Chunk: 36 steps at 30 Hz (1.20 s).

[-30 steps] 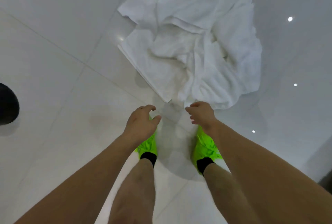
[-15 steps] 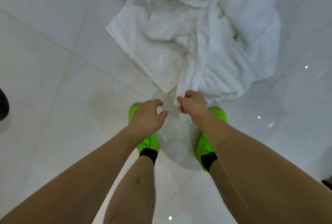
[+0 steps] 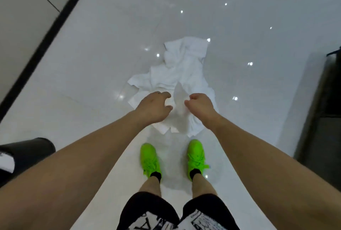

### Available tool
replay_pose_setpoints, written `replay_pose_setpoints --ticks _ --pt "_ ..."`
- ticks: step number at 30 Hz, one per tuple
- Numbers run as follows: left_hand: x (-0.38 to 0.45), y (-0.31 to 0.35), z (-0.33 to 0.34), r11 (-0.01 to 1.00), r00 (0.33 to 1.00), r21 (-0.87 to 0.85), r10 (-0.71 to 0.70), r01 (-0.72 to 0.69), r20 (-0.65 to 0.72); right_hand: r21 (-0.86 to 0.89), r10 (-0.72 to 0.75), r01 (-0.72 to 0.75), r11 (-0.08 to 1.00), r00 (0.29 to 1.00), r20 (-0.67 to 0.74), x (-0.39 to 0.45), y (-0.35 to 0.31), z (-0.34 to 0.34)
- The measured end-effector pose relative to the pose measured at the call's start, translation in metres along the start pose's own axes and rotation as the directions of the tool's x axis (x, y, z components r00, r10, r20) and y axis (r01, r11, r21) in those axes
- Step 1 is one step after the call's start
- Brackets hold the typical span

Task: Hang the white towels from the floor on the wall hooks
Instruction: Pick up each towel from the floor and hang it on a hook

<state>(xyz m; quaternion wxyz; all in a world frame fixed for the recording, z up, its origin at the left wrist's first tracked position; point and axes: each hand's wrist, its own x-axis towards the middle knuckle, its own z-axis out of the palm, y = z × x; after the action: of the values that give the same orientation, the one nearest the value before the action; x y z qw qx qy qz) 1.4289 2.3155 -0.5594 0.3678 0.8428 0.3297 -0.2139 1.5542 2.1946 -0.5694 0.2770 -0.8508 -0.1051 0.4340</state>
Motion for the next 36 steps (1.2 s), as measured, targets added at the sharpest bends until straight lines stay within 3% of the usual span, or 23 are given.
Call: replay_pose_setpoints --ticks 3,7,12,16,21,23,26,29,31,32,34,36 --pt "-0.027 0.060 -0.067 0.981 0.982 0.083 0.181 -0.177 -0.047 0.016 -0.102 0.104 0.994 0.992 -0.069 -0.056 -0.055 -0.057" --pt "-0.074 0.146 -0.133 0.903 0.911 0.158 0.411 -0.400 -0.044 0.041 -0.278 0.289 0.956 0.944 -0.181 -0.131 -0.106 -0.127" --pt "-0.143 0.239 -0.177 0.846 0.817 0.134 0.533 -0.516 -0.221 0.153 -0.396 0.436 0.887 0.888 -0.234 -0.226 -0.128 -0.216" --pt "-0.199 0.312 -0.179 0.772 0.675 0.245 0.633 -0.586 -0.379 0.185 -0.443 0.503 0.844 0.849 -0.288 -0.303 -0.104 -0.278" --pt "-0.271 0.406 -0.152 0.685 0.434 0.327 0.689 -0.651 -0.580 -0.050 -0.440 0.447 0.893 0.843 -0.309 -0.378 -0.018 -0.344" --pt "-0.295 0.441 -0.133 0.672 0.375 0.327 0.678 -0.664 -0.633 -0.158 -0.390 0.357 0.921 0.842 -0.373 -0.404 0.032 -0.368" --pt "-0.319 0.484 -0.104 0.692 0.343 0.302 0.629 -0.656 -0.697 -0.254 -0.290 0.187 0.949 0.835 -0.468 -0.435 0.106 -0.401" --pt "-0.339 0.527 -0.060 0.744 0.377 0.178 0.511 -0.644 -0.773 -0.223 -0.192 0.066 0.973 0.768 -0.610 -0.476 0.174 -0.433" --pt "-0.353 0.560 -0.017 0.733 0.458 0.144 0.552 -0.665 -0.697 -0.188 -0.174 0.051 0.981 0.663 -0.728 -0.503 0.204 -0.450" --pt "-0.360 0.574 0.008 0.701 0.505 0.162 0.635 -0.694 -0.585 -0.175 -0.178 0.064 0.983 0.603 -0.778 -0.516 0.213 -0.457" --pt "-0.378 0.603 0.060 0.579 0.547 0.158 0.812 -0.800 -0.206 -0.129 -0.192 0.159 0.979 0.495 -0.847 -0.542 0.223 -0.472" --pt "-0.395 0.629 0.108 0.480 0.490 0.102 0.862 -0.871 0.133 -0.094 -0.200 0.251 0.963 0.438 -0.876 -0.567 0.232 -0.487"
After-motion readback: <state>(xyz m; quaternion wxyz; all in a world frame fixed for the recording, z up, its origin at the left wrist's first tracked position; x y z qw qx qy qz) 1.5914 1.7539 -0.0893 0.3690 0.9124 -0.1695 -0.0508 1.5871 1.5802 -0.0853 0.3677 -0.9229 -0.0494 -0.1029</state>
